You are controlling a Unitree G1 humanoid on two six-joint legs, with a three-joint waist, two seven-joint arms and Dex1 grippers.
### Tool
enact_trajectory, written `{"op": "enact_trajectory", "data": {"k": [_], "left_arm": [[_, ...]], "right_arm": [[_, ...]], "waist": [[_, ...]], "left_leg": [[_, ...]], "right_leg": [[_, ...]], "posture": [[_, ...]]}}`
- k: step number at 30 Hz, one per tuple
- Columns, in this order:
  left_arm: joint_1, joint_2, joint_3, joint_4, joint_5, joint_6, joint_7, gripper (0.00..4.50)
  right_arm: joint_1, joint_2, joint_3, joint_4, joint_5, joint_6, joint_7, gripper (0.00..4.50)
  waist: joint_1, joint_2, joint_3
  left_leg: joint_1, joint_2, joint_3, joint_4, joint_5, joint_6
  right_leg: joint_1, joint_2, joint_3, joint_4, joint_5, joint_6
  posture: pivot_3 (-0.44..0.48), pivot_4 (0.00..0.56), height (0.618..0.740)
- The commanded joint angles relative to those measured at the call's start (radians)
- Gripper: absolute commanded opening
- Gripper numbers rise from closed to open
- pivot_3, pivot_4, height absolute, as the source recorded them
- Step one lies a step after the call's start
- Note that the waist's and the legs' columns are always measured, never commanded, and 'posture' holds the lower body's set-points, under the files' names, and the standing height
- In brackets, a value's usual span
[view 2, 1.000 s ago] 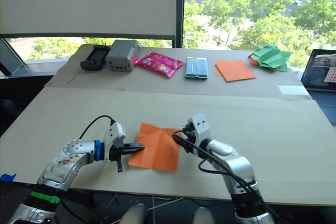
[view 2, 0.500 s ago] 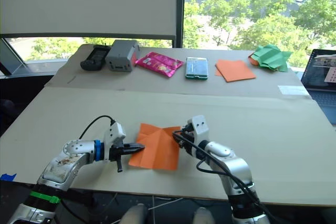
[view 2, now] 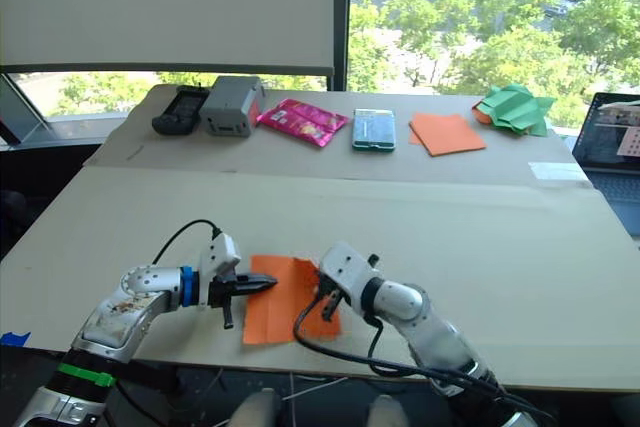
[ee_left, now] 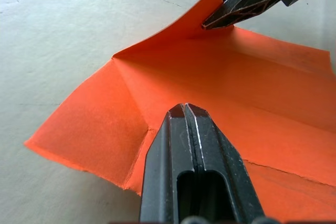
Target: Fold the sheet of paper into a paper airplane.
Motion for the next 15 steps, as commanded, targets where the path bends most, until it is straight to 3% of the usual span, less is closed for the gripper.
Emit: {"op": "enact_trajectory", "data": {"k": [1, 8, 15], "left_arm": [[-0.012, 0.019, 0.003, -0.039, -0.008, 0.003, -0.015, 0.00], [-0.090, 0.016, 0.013, 0.023, 0.002, 0.000, -0.003, 0.00], [-0.242, -0.045, -0.029, 0.131, 0.034, -0.030, -0.002, 0.00]], "right_arm": [[-0.013, -0.017, 0.038, 0.006, -0.089, -0.021, 0.008, 0.03], [-0.020, -0.028, 0.064, 0.021, -0.176, -0.009, 0.049, 0.03], [-0.009, 0.012, 0.049, 0.035, -0.209, 0.076, 0.043, 0.03]], "waist": [[0.001, 0.000, 0.000], [0.004, -0.001, 0.000], [0.001, -0.003, -0.001]], "left_leg": [[0.000, 0.000, 0.000, 0.000, 0.000, 0.000], [0.000, 0.000, 0.000, 0.000, 0.000, 0.000], [0.001, 0.000, 0.000, 0.001, 0.000, 0.000]], "right_leg": [[0.000, 0.000, 0.000, 0.000, 0.000, 0.000], [0.001, 0.000, 0.000, 0.000, 0.000, 0.000], [0.003, 0.000, 0.000, 0.000, 0.000, 0.000]], "posture": [[0.000, 0.150, 0.702], [0.000, 0.150, 0.702], [0.000, 0.150, 0.702]]}}
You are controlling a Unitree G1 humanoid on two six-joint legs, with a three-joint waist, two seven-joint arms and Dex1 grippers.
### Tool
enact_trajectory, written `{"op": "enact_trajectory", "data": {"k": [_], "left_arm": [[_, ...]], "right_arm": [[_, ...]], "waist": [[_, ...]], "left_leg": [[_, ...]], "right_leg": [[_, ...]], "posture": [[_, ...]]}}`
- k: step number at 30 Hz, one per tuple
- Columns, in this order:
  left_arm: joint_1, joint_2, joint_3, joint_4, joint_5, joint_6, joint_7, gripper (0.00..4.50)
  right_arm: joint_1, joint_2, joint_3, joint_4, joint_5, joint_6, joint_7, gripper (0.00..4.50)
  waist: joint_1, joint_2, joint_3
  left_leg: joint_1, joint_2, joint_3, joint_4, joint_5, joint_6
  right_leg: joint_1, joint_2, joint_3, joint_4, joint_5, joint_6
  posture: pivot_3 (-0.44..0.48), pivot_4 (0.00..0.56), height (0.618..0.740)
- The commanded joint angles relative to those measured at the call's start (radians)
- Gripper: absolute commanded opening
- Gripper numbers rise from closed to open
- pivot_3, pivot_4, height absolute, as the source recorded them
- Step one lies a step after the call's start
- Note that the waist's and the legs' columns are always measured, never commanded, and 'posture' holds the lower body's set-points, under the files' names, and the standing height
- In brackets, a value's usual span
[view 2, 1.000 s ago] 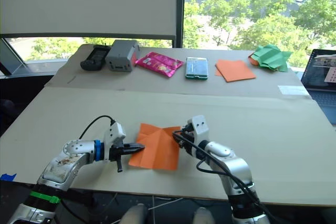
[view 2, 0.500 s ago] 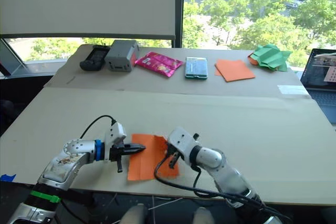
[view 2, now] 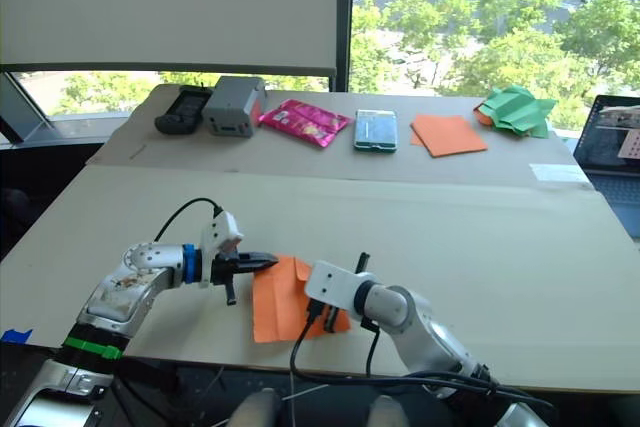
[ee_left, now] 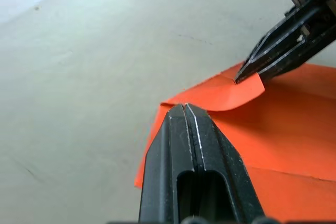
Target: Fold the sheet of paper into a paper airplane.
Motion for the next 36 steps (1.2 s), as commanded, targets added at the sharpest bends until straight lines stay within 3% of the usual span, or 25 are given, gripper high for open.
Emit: {"op": "enact_trajectory", "data": {"k": [1, 13, 27, 36], "left_arm": [[-0.058, -0.019, -0.030, 0.051, 0.037, -0.047, -0.006, 0.00], [-0.241, -0.101, -0.093, 0.266, 0.122, -0.178, -0.067, 0.00], [-0.319, -0.237, -0.142, 0.495, 0.217, -0.303, -0.050, 0.00], [-0.348, -0.259, -0.179, 0.635, 0.324, -0.379, -0.002, 0.00]], "right_arm": [[0.012, 0.017, -0.011, 0.026, -0.039, 0.081, -0.015, 0.03], [0.054, 0.103, 0.026, -0.075, -0.248, 0.332, -0.153, 0.03], [0.056, 0.124, 0.054, -0.095, -0.309, 0.386, -0.117, 0.03], [0.051, 0.115, 0.062, -0.099, -0.332, 0.383, -0.089, 0.03]], "waist": [[-0.001, 0.000, 0.000], [0.011, 0.000, 0.000], [0.012, -0.001, 0.000], [0.017, -0.001, -0.001]], "left_leg": [[0.001, 0.000, 0.000, 0.000, 0.000, 0.000], [-0.001, 0.000, 0.000, 0.001, 0.000, 0.000], [-0.002, -0.001, 0.000, 0.002, 0.003, 0.004], [-0.002, -0.001, 0.000, 0.002, 0.004, 0.007]], "right_leg": [[0.000, 0.000, 0.000, 0.000, 0.000, 0.000], [0.000, 0.000, 0.000, 0.001, 0.000, 0.000], [0.001, 0.000, 0.000, 0.001, 0.000, 0.001], [0.002, 0.000, 0.000, 0.001, 0.000, 0.001]], "posture": [[0.000, 0.150, 0.702], [0.000, 0.150, 0.702], [0.000, 0.150, 0.702], [0.000, 0.150, 0.702]]}}
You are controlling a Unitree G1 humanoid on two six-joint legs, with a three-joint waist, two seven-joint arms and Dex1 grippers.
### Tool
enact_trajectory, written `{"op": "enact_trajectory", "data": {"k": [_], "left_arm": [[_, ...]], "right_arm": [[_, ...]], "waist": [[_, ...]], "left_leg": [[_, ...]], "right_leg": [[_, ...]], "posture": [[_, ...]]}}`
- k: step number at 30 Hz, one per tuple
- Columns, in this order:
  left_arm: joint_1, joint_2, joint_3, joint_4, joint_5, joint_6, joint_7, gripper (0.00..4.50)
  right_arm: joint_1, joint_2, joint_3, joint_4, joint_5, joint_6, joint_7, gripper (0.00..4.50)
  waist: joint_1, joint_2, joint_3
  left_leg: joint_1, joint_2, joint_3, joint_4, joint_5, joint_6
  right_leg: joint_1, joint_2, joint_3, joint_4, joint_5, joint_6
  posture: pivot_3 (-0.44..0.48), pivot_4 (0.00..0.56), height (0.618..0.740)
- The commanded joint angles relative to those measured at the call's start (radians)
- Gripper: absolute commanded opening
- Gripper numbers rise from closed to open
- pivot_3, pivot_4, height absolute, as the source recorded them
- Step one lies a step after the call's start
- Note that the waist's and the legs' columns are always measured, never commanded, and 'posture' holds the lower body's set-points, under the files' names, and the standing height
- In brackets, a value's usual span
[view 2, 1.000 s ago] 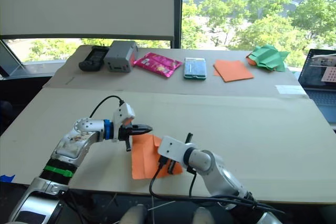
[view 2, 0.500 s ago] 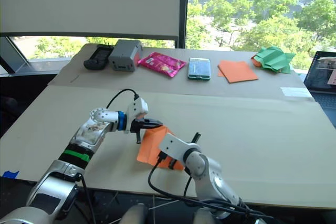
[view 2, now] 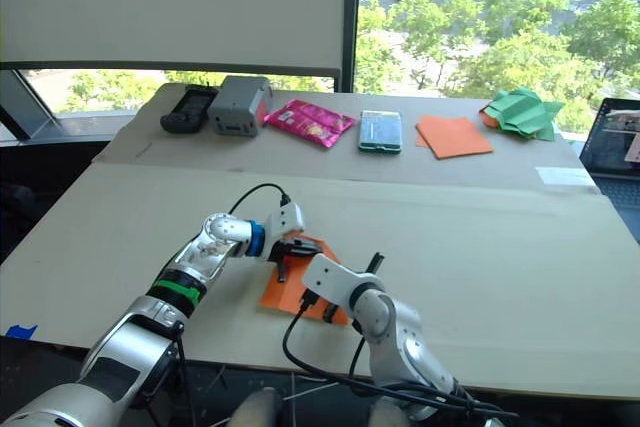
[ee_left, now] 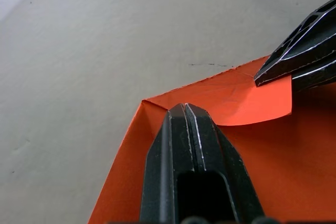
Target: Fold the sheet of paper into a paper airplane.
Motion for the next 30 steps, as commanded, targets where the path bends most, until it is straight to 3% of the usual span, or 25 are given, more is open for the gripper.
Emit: {"op": "enact_trajectory", "data": {"k": [1, 13, 18, 24, 30], "left_arm": [[-0.027, -0.009, -0.017, 0.047, 0.045, -0.037, 0.021, 0.00], [-0.064, -0.062, -0.001, 0.105, 0.048, -0.068, 0.014, 0.00], [-0.078, -0.037, 0.033, 0.090, 0.042, -0.060, 0.013, 0.00], [-0.136, 0.027, 0.086, 0.039, 0.013, -0.046, -0.007, 0.00], [-0.175, -0.005, 0.125, -0.119, -0.087, 0.046, -0.073, 0.00]], "right_arm": [[0.005, -0.020, 0.010, 0.016, -0.016, 0.017, 0.025, 0.03], [0.002, -0.024, 0.012, 0.023, -0.029, -0.001, 0.049, 0.03], [0.003, -0.025, 0.009, 0.026, -0.030, -0.003, 0.054, 0.03], [0.003, -0.024, 0.010, 0.034, -0.033, 0.000, 0.057, 0.03], [0.006, -0.020, 0.011, 0.035, -0.038, 0.002, 0.059, 0.03]], "waist": [[0.001, 0.000, 0.000], [0.011, 0.000, -0.002], [0.008, 0.000, -0.002], [0.003, -0.001, -0.002], [0.005, -0.001, -0.002]], "left_leg": [[0.000, 0.000, 0.000, 0.000, 0.000, 0.000], [0.000, 0.000, 0.000, 0.001, -0.003, -0.005], [0.000, 0.000, 0.000, 0.002, -0.003, -0.005], [0.000, 0.000, 0.000, 0.001, -0.001, -0.002], [-0.001, 0.000, 0.000, 0.001, -0.003, -0.006]], "right_leg": [[0.000, 0.000, 0.000, 0.000, 0.000, 0.000], [0.001, 0.000, 0.000, 0.000, 0.000, 0.000], [0.001, 0.000, 0.000, 0.001, 0.000, 0.000], [0.000, 0.000, 0.000, 0.001, 0.000, 0.001], [0.000, 0.000, 0.000, 0.000, 0.000, 0.001]], "posture": [[0.000, 0.150, 0.702], [0.000, 0.150, 0.702], [0.000, 0.150, 0.702], [0.000, 0.150, 0.702], [0.000, 0.150, 0.702]]}}
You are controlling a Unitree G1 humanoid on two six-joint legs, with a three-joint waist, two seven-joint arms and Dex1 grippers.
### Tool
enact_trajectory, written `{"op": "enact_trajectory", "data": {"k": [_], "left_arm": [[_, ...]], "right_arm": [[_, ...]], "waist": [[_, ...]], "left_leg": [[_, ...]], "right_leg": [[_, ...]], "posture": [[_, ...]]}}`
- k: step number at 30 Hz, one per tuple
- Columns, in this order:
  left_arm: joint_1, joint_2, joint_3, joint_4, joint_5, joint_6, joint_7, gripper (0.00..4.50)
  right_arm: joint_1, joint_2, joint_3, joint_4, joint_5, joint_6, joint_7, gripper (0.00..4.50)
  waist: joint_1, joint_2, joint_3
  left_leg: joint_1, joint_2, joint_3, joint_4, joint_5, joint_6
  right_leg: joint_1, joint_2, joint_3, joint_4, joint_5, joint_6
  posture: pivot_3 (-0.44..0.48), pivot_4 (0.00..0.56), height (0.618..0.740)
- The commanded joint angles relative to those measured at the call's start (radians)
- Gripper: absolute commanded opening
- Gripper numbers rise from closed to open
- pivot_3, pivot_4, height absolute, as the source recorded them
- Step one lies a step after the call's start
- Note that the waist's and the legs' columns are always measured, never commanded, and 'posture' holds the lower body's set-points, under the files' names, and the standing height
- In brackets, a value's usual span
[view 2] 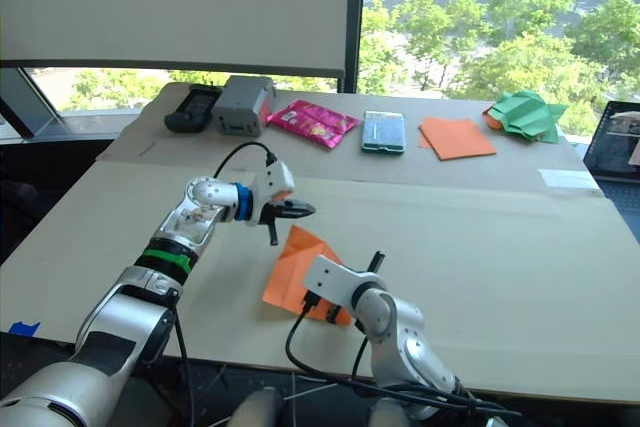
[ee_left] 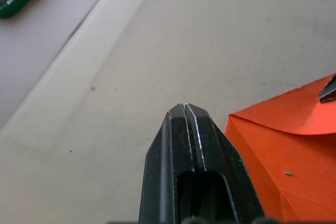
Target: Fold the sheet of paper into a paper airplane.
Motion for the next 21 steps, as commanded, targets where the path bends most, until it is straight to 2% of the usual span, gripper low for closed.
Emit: {"op": "enact_trajectory", "data": {"k": [1, 8, 21], "left_arm": [[-0.017, -0.034, 0.005, -0.103, -0.055, 0.042, -0.034, 0.00], [0.024, -0.087, -0.048, -0.059, -0.030, 0.041, -0.041, 0.00], [0.042, -0.089, -0.101, 0.142, 0.069, -0.067, -0.009, 0.00]], "right_arm": [[0.011, -0.006, 0.006, 0.033, -0.004, 0.014, 0.018, 0.03], [0.010, 0.001, 0.008, 0.033, -0.009, 0.023, 0.016, 0.03], [0.011, -0.004, 0.007, 0.028, -0.022, 0.023, 0.023, 0.03]], "waist": [[-0.002, 0.000, 0.000], [-0.015, 0.001, 0.000], [-0.015, 0.001, 0.000]], "left_leg": [[0.000, 0.000, 0.000, 0.000, 0.000, 0.000], [0.001, 0.000, 0.000, 0.000, 0.004, 0.007], [0.000, 0.000, 0.000, 0.001, 0.004, 0.007]], "right_leg": [[0.000, 0.000, 0.000, 0.000, 0.000, 0.000], [0.000, 0.000, 0.000, 0.002, 0.000, 0.000], [0.000, 0.000, 0.000, 0.002, 0.000, 0.000]], "posture": [[0.000, 0.150, 0.702], [0.000, 0.150, 0.702], [0.000, 0.150, 0.702]]}}
